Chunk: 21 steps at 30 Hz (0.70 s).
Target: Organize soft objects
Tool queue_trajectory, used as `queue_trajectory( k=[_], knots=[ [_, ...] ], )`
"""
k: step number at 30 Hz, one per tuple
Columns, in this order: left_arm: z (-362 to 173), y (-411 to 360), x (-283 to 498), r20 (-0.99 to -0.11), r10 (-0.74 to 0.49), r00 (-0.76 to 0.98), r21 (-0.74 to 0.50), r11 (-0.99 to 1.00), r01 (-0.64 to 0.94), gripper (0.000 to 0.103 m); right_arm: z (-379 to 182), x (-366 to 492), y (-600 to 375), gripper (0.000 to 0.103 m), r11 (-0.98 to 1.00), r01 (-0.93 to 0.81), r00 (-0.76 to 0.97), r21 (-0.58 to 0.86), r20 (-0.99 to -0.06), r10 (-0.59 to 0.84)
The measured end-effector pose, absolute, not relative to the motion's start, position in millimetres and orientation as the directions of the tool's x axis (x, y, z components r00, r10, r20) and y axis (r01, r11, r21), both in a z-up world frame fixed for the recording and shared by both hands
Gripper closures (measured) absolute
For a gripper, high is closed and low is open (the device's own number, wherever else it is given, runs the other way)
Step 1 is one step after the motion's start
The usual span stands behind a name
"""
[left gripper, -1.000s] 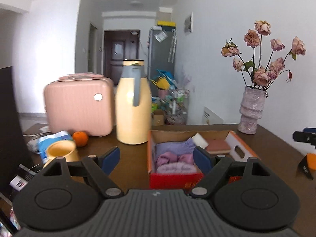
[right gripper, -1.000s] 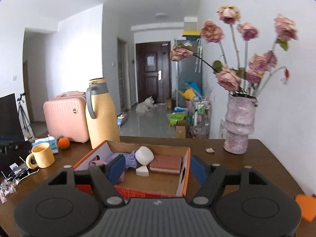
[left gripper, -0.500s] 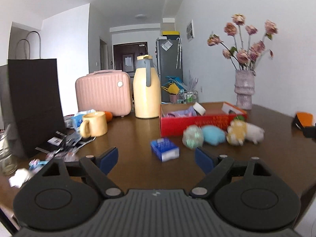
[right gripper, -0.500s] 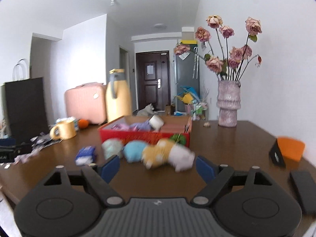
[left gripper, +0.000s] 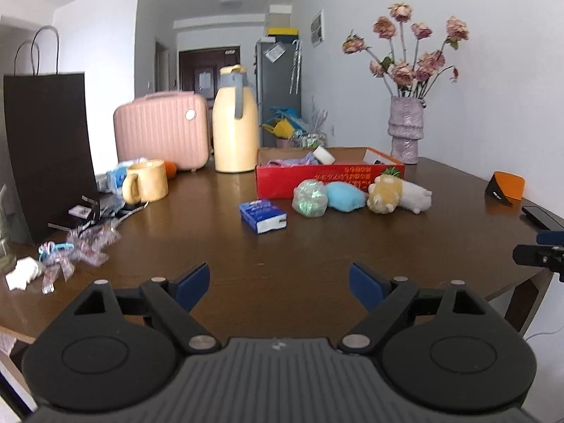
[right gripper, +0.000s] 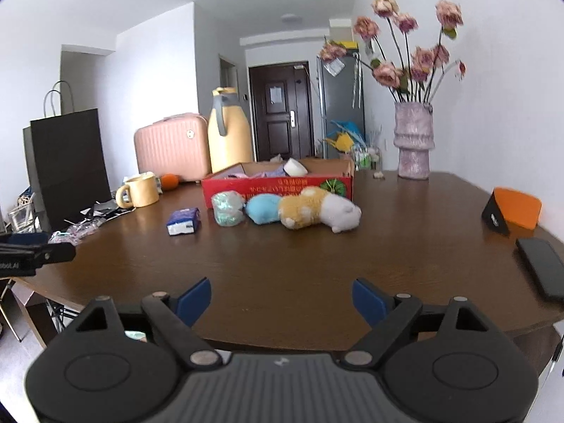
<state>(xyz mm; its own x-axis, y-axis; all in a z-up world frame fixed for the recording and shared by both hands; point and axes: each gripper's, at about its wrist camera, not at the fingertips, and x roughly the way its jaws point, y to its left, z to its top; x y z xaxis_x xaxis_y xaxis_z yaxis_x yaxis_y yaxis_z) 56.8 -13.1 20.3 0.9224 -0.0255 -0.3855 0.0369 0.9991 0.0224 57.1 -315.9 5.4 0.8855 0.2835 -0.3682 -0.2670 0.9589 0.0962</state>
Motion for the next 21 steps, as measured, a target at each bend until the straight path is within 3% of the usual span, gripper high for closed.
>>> queue_trajectory(
  k=[15,21],
  knots=[
    [2,10,159,-0.512,-0.047,0.857,-0.063,0.998,0.017,0.015,10,133,-306,0.019,0.965,-0.232,0.857,0.119,-0.444,0.261],
    [1,39,233,-0.516,-0.052,0.855,-0.030,0.999,0.043,0.017,7,186,-280,0.029,0.956,-0.252,0.821,0.149,-0.490,0.292]
  ],
)
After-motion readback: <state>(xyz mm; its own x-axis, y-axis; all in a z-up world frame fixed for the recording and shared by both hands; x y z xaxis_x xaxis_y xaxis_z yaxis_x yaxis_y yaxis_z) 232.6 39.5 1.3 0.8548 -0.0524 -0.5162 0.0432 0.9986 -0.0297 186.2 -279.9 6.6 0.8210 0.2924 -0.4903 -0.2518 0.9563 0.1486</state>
